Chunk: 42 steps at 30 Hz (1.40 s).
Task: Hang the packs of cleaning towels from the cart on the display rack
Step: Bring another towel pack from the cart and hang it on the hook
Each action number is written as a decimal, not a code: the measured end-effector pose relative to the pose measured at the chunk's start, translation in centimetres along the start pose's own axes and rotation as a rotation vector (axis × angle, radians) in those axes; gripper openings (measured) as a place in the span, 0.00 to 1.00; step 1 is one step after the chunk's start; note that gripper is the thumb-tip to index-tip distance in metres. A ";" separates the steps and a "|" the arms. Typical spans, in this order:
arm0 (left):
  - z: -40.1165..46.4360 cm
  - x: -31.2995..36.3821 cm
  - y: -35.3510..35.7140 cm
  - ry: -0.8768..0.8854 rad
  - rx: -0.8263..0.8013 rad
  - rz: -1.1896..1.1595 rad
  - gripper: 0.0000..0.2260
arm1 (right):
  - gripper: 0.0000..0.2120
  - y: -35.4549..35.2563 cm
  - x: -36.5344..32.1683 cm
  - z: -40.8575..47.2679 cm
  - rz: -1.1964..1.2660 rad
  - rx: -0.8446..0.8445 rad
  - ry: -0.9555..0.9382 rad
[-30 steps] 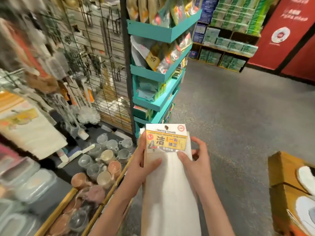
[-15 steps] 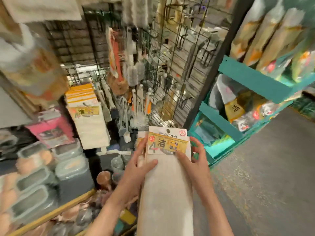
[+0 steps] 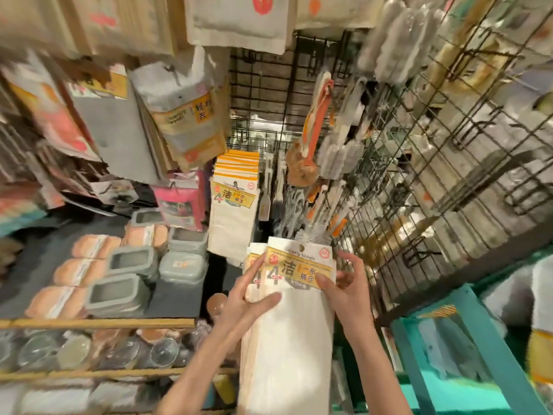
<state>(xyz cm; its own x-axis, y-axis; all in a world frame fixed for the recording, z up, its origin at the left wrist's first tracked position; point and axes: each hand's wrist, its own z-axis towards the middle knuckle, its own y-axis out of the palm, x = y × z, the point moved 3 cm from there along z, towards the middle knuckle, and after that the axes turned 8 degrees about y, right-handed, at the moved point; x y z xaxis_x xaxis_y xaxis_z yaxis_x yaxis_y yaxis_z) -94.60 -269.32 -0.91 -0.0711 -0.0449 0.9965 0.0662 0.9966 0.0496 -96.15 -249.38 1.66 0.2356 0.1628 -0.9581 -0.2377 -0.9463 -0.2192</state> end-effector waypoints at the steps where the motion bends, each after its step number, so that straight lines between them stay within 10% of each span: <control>1: 0.3 0.0 -0.4 0.002 0.021 0.007 0.34 | 0.25 0.7 0.0 0.5 0.008 -0.024 -0.010; 20: 5.2 -2.3 -9.9 0.006 0.277 -0.065 0.31 | 0.20 13.0 -1.5 7.9 -0.056 -0.422 -0.102; 42: 3.2 -1.9 -16.6 -0.022 0.399 0.233 0.31 | 0.22 18.3 -4.0 15.4 -0.157 -0.308 -0.117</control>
<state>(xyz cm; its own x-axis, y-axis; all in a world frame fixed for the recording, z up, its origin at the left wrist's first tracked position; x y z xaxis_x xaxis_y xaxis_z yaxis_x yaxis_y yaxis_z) -98.74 -285.51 -3.88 -0.1214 0.1803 0.9761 -0.3049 0.9290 -0.2095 -115.96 -263.01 -1.30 0.1326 0.3270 -0.9357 0.0916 -0.9440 -0.3170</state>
